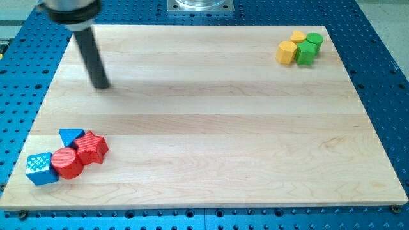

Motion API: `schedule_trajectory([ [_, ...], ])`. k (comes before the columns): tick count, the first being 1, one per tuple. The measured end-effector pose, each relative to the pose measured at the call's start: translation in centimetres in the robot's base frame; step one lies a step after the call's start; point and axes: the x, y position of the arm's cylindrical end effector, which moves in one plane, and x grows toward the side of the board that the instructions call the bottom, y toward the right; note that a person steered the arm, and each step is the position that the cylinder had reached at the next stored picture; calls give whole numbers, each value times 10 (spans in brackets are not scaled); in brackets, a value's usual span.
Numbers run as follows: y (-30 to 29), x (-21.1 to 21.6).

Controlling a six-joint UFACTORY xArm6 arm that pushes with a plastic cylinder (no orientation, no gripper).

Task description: Push the blue cube into the blue triangle

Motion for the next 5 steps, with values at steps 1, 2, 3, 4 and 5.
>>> schedule_trajectory([
  [1, -42, 12],
  [2, -46, 14],
  [3, -54, 30],
  [4, -67, 60],
  [5, -74, 69],
])
